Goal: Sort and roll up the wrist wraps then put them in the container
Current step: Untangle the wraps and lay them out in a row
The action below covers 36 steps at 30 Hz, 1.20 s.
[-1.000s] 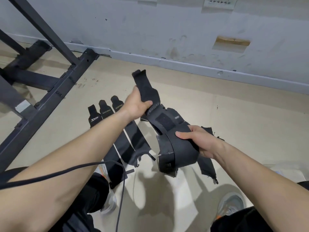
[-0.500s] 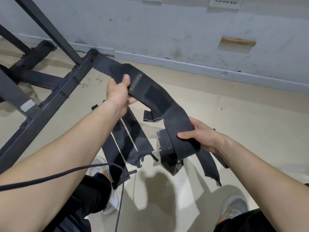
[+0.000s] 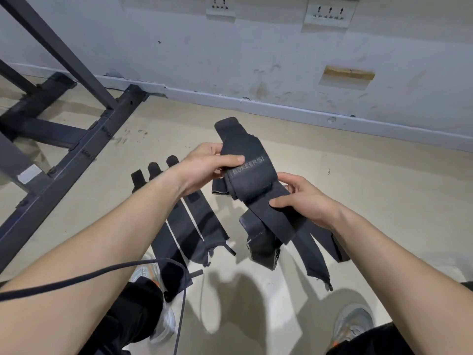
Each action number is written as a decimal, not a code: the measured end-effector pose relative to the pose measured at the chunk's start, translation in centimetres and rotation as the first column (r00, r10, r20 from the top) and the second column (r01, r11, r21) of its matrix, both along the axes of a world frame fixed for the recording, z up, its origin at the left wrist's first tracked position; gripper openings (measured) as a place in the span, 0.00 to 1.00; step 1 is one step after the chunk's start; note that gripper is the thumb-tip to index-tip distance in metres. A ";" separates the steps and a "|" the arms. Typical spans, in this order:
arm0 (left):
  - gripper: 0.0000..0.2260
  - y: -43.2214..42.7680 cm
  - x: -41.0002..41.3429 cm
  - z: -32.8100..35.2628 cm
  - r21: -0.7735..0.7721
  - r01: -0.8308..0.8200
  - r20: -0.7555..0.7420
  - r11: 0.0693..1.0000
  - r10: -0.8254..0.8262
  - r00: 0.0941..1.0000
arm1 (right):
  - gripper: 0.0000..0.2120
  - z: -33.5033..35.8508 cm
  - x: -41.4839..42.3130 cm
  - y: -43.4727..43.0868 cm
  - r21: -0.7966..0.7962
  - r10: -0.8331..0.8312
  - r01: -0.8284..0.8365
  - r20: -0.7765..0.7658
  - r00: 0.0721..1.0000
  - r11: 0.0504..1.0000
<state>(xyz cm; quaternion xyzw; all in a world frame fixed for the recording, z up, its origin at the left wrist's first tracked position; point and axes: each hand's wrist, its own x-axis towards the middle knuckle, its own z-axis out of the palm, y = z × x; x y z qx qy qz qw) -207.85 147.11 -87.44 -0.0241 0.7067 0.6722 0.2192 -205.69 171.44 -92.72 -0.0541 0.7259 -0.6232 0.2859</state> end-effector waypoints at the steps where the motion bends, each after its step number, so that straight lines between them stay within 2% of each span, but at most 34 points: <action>1: 0.08 -0.1 -0.1 -0.1 -0.041 0.017 -0.009 0.999 -0.018 1.000 | 0.28 0.5 -0.1 -0.1 0.032 0.042 -0.041 -0.027 0.999 0.999; 4: 0.28 0.2 0.3 -0.4 -0.079 0.040 0.063 0.996 -0.035 0.997 | 0.25 1.6 -0.3 -0.2 0.067 0.126 -0.122 -0.059 0.990 0.990; 5: 0.31 0.2 0.4 -0.7 -0.088 0.060 0.090 0.994 -0.052 0.995 | 0.23 2.1 -0.4 -0.2 0.071 0.135 -0.132 -0.049 0.990 0.989; 9: 0.18 0.8 1.2 -0.4 0.021 0.105 0.176 0.994 -0.107 0.978 | 0.22 3.6 -0.7 0.1 0.097 0.169 -0.162 -0.064 0.984 0.982; 11: 0.04 0.8 1.4 -0.4 0.128 0.100 0.219 0.987 -0.126 0.967 | 0.21 4.2 -0.8 0.4 0.070 0.176 -0.171 -0.072 0.982 0.983; 14: 0.13 0.8 1.5 -1.0 0.206 0.048 0.247 0.977 -0.099 0.964 | 0.21 4.8 -1.2 0.6 0.091 0.156 -0.148 -0.092 0.984 0.985; 16: 0.21 1.3 1.7 -0.9 0.250 0.029 0.240 0.968 -0.091 0.967 | 0.20 4.8 -1.5 1.0 0.175 0.096 -0.077 -0.105 0.990 0.982; 18: 0.26 1.6 1.7 -0.8 0.320 0.011 0.229 0.947 -0.089 0.969 | 0.18 4.7 -1.6 1.1 0.257 0.019 0.015 -0.131 0.991 0.966; 21: 0.17 1.8 1.2 -0.6 0.410 -0.096 0.213 0.907 0.007 0.977 | 0.16 4.3 -1.4 0.9 0.248 -0.100 0.137 -0.156 0.983 0.959; 23: 0.11 2.1 1.0 0.1 0.436 -0.163 0.237 0.885 0.062 0.969 | 0.18 3.4 -1.1 0.4 0.253 -0.192 0.253 -0.242 0.951 0.934; 26: 0.14 2.5 0.6 0.9 0.484 -0.272 0.319 0.832 0.121 0.940 | 0.15 2.8 -0.4 -0.3 0.277 -0.319 0.484 -0.475 0.820 0.830; 28: 0.18 2.7 0.2 1.3 0.479 -0.334 0.351 0.812 0.172 0.920 | 0.09 3.0 0.3 -0.8 0.215 -0.353 0.485 -0.454 0.818 0.848; 32: 0.20 3.0 -0.1 1.9 0.453 -0.422 0.393 0.785 0.249 0.885 | 0.07 3.0 1.8 -2.0 0.272 -0.156 0.284 -0.411 0.898 0.919; 33: 0.20 3.1 -0.1 1.9 0.446 -0.428 0.399 0.786 0.253 0.881 | 0.07 2.8 2.0 -2.2 0.337 -0.085 0.243 -0.421 0.903 0.910; 36: 0.20 3.7 -0.2 1.7 0.431 -0.425 0.398 0.796 0.256 0.881 | 0.20 2.5 2.1 -2.7 0.520 0.015 0.245 -0.444 0.896 0.818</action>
